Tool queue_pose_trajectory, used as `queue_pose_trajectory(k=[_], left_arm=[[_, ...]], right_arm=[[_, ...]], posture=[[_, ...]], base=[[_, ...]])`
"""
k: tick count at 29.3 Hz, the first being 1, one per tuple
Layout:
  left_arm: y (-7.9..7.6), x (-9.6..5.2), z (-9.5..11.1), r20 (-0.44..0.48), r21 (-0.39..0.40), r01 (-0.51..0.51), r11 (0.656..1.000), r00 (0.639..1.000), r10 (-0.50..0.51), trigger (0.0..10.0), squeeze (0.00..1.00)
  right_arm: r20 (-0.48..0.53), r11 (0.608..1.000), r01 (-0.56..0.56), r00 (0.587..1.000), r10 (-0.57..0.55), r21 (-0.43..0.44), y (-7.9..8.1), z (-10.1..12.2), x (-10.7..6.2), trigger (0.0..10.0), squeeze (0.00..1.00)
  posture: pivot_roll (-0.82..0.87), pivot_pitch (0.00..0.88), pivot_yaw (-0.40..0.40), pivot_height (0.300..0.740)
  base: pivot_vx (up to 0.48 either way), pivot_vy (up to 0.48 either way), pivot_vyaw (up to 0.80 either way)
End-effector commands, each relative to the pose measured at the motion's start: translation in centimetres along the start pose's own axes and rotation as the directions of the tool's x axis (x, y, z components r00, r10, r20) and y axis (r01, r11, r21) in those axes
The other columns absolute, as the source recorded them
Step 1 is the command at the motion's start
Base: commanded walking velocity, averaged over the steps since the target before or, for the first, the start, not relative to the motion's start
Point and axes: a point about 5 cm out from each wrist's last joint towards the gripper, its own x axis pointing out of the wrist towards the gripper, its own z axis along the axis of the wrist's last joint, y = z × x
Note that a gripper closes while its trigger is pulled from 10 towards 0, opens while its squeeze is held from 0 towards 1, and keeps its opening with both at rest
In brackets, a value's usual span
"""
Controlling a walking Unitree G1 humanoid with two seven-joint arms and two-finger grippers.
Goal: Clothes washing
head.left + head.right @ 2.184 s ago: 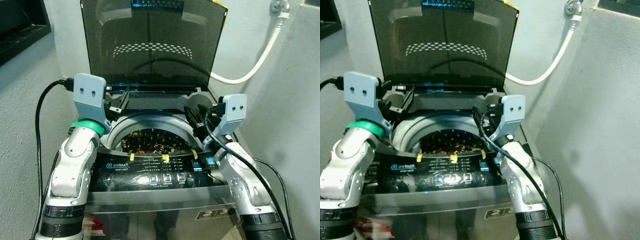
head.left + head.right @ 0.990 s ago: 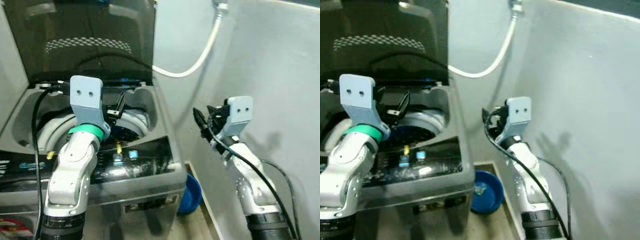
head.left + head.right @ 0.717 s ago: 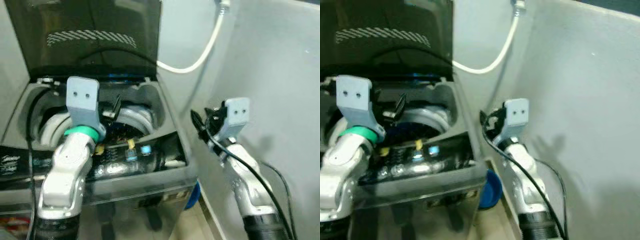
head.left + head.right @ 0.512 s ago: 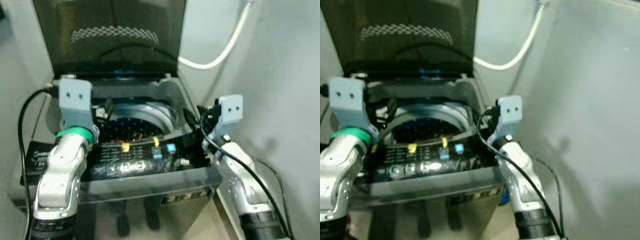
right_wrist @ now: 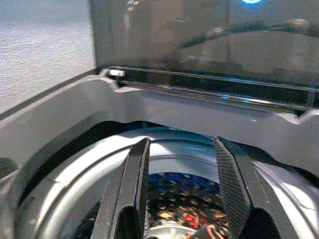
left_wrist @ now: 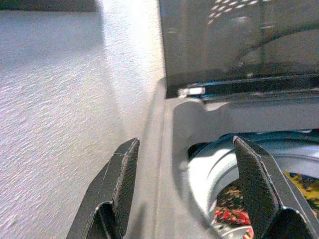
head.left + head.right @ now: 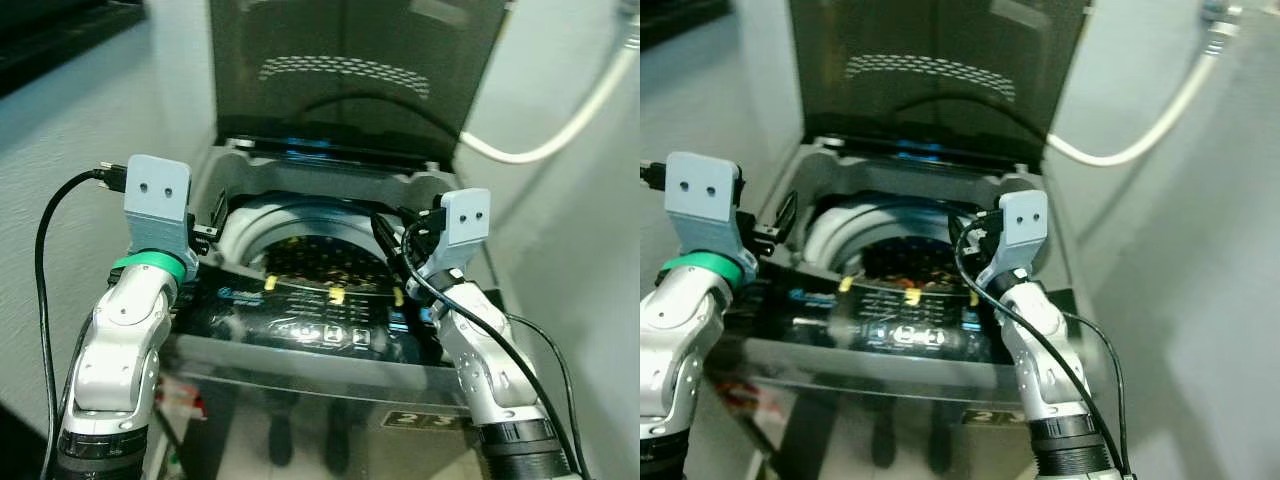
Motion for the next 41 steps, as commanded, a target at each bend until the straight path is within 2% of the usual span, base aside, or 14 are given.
queue_pose_trajectory(k=[1,30,41], left_arm=[[-0.5,0.0,-0.2,-0.011,0.003,0.023,1.0,1.0,-0.023,10.0,0.0],[-1.7,-0.1,-0.4,0.0,0.037,0.079,0.996,0.997,-0.079,10.0,0.0],[-2.0,-0.2,-0.4,-0.009,0.022,0.106,0.994,0.994,-0.106,10.0,0.0]], right_arm=[[0.002,1.0,0.02,1.0,-0.02,-0.006,-0.5,-0.1,-0.2,10.0,0.0],[0.018,0.998,0.055,0.998,-0.054,-0.017,-1.2,0.0,-0.3,10.0,0.0],[0.027,0.998,0.056,0.998,-0.055,-0.019,-1.2,0.1,-0.3,10.0,0.0]], posture=[[0.03,0.067,-0.019,0.74],[0.03,0.04,-0.011,0.74],[0.03,0.036,-0.009,0.74]], base=[[0.0,0.0,0.8],[0.0,0.0,0.8],[0.0,0.0,0.8]])
